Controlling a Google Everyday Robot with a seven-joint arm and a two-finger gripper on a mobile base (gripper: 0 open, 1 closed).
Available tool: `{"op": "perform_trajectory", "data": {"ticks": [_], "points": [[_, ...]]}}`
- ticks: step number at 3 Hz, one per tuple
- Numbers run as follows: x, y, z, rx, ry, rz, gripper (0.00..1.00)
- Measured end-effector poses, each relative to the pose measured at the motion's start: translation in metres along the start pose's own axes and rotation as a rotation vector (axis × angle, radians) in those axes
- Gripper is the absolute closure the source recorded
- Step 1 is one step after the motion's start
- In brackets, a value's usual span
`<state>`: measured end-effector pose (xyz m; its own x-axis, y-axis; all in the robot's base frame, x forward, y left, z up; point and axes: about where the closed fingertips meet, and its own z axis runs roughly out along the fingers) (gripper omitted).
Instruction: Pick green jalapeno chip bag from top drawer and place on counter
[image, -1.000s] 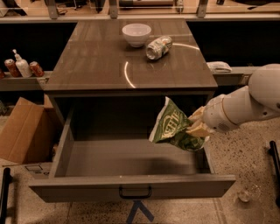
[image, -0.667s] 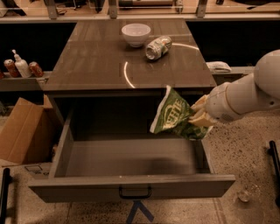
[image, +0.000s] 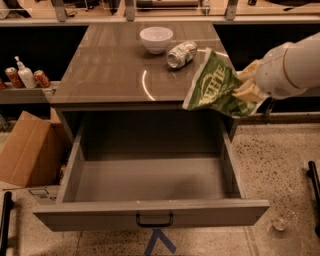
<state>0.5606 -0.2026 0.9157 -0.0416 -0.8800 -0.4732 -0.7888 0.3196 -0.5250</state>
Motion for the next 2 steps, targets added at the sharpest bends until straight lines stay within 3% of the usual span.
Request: {"op": "perform_trajectory", "data": {"ticks": [1,2], "points": [[-0.004,-0.035,-0.011,0.069,-0.035,0.012,1.0],[-0.009,-0.069,-0.004,0.091,-0.126,0.034,1.0]]}}
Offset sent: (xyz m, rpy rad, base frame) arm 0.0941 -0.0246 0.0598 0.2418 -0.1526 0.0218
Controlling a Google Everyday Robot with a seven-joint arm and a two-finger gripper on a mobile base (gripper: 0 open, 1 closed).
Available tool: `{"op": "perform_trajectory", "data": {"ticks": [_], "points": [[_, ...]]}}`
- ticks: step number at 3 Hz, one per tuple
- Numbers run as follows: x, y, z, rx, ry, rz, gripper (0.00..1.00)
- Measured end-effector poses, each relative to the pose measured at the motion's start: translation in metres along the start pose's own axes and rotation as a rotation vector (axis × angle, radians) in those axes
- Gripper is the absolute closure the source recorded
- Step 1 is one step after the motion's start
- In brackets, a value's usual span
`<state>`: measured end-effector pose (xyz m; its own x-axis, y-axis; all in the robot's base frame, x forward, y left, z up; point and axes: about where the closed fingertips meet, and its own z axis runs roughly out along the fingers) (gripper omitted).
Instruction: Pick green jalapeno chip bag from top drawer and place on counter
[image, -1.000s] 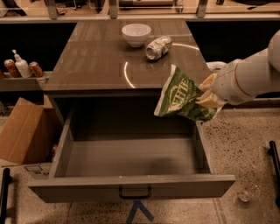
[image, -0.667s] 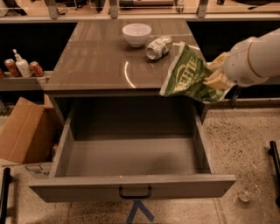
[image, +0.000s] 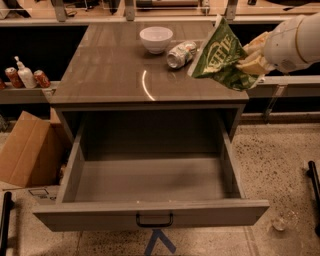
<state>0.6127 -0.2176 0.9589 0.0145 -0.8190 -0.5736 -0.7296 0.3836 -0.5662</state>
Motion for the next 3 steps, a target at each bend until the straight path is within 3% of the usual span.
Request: {"op": "perform_trajectory", "data": {"ticks": [1,2,3], "points": [[-0.001,-0.021,0.022,-0.023,-0.092,0.041,1.0],[0.007,-0.034,0.061,-0.083,-0.164,0.106,1.0],[0.014,-0.038,0.083,-0.122,-0.191,0.148,1.0]]}}
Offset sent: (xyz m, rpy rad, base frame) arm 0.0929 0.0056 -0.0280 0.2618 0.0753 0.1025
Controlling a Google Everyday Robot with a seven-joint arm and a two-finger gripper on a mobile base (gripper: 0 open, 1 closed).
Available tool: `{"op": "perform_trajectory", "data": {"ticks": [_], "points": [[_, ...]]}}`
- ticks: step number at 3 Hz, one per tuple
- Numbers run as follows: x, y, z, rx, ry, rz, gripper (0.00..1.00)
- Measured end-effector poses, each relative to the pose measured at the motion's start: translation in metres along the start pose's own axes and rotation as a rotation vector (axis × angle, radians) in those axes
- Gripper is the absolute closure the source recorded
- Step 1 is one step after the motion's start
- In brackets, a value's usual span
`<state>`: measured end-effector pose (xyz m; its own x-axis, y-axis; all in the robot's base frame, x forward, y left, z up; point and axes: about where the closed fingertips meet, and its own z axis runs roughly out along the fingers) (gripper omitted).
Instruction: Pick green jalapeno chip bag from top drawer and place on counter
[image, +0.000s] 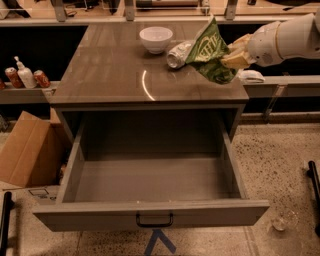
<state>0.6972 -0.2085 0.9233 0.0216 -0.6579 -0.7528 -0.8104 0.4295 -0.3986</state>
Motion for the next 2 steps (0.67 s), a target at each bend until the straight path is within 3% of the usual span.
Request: {"op": "perform_trajectory", "data": {"ticks": [2], "points": [[0.026,-0.005,0.021,-0.045,-0.021,0.072,0.59]]}}
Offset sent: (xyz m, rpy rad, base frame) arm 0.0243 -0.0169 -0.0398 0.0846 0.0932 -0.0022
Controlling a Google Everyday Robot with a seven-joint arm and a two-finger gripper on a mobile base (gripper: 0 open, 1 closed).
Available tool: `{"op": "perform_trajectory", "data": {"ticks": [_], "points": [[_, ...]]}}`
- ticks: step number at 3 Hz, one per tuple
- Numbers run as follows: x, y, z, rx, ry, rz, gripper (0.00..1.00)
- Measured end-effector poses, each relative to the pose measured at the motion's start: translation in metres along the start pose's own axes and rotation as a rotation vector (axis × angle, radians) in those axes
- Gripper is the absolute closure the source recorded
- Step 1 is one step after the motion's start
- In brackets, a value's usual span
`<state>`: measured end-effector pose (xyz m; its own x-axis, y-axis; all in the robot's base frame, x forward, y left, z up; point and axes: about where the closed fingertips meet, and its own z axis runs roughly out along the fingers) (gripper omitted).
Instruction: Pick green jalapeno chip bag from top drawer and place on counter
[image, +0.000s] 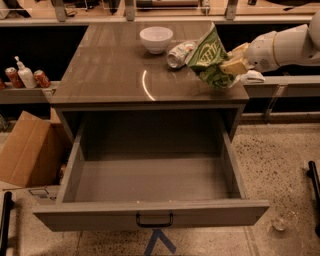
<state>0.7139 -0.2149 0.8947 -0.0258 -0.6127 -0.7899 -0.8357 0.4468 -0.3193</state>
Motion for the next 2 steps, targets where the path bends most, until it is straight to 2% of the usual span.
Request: {"op": "perform_trajectory", "data": {"ticks": [2], "points": [[0.0134,-0.0022,0.0122,-0.018,-0.007,0.028,0.12]]}}
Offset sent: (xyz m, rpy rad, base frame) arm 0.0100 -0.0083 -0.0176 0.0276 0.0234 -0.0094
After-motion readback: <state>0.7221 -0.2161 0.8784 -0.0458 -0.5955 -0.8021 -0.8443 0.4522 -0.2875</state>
